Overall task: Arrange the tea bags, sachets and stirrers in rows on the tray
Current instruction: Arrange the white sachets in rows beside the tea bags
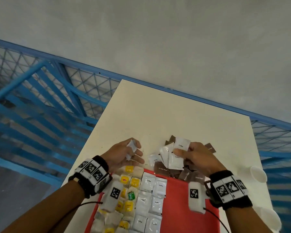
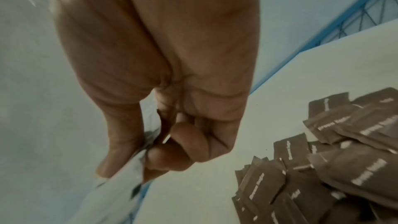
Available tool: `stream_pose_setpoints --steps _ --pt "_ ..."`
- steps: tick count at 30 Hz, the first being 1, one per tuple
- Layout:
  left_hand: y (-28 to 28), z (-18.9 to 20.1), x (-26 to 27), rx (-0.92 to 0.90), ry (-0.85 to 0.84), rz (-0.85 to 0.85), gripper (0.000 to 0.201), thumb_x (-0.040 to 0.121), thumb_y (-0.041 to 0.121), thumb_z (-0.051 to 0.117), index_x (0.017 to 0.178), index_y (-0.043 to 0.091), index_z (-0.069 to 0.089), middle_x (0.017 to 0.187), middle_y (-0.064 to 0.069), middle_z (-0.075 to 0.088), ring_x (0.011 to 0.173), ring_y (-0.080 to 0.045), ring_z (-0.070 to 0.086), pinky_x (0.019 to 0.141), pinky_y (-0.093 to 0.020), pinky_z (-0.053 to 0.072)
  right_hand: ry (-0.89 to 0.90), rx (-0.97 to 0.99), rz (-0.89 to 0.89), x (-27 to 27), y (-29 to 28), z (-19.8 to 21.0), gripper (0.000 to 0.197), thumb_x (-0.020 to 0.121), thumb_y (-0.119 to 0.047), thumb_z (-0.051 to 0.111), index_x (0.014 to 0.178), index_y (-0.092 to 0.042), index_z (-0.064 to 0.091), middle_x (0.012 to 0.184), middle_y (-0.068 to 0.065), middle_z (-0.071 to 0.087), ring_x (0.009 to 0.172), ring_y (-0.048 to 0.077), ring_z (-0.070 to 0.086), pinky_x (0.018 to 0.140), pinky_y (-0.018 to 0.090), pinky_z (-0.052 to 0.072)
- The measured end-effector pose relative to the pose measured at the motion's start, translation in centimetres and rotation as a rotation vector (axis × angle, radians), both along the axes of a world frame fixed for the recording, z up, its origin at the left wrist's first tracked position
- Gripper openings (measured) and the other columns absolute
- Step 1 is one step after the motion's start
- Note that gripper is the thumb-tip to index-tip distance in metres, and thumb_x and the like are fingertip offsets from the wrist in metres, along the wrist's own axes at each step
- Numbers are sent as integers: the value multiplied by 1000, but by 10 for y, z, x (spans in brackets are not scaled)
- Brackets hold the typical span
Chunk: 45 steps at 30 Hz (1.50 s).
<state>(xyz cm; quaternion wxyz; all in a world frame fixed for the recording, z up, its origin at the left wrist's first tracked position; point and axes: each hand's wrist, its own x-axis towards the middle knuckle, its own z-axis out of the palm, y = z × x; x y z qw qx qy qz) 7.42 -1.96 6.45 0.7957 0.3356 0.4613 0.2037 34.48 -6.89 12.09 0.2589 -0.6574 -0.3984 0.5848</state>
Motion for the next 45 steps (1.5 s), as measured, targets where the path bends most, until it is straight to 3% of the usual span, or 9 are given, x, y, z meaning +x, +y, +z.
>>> stream_pose_setpoints --steps 4,8,12,16,20,28,36,41,45 --pt "-51 3 11 -242 -134 103 15 98 15 52 87 10 60 87 -16 64 75 -32 68 66 -40 58 104 35 32 -24 -50 10 11 84 -17 74 95 -17 76 87 2 77 68 8 68 54 14 48" --pt "-96 0 23 -457 -421 77 61 93 60 52 112 5 69 101 -21 67 93 -37 64 85 -49 51 107 35 65 -65 -77 -8 31 78 -10 81 106 -12 69 92 -1 77 84 15 74 68 25 58" --pt "-120 -1 24 -429 -422 51 44 100 33 56 127 -1 61 117 -24 59 110 -40 58 101 -60 44 -247 178 182 -89 -86 -48 32 67 -19 87 80 -21 57 68 -6 63 59 3 57 52 23 45" --pt "-126 -11 12 -365 -273 166 17 92 12 56 104 1 60 81 -19 60 70 -31 61 56 -36 52 -314 154 316 -91 -73 -55 47 56 -26 93 85 -21 57 76 -10 54 64 5 47 57 21 38" --pt "-125 -20 -11 -308 -196 254 37 83 5 62 119 -1 58 93 -25 64 72 -34 62 55 -36 50 -417 72 286 -75 -27 -65 27 73 -20 84 81 -18 58 87 -2 63 72 11 59 67 28 51" --pt "-128 -32 -54 -264 -314 263 67 57 -4 70 124 4 62 93 -24 57 79 -41 62 67 -44 56 -979 -42 410 -76 41 -123 76 79 -43 76 134 -11 35 133 18 47 125 36 47 98 48 50" --pt "-127 -23 -64 -283 -349 315 60 53 7 80 109 -3 61 70 -15 48 48 -25 53 39 -26 47 -808 196 308 -72 52 -115 4 89 -12 59 86 -15 60 90 1 63 90 22 63 77 28 50" --pt "-127 -16 -47 -185 -252 235 71 42 32 101 95 4 63 68 -11 52 45 -20 53 40 -21 44 -600 379 65 -54 10 -60 17 94 -14 61 82 -8 72 72 -5 64 62 -1 51 60 5 37" --pt "-133 -3 -16 117 88 108 48 67 45 87 94 10 69 72 -1 65 55 -16 57 53 -24 44 -342 298 -75 -37 -54 -35 8 89 -16 70 82 -13 75 60 1 68 51 5 57 57 18 46"
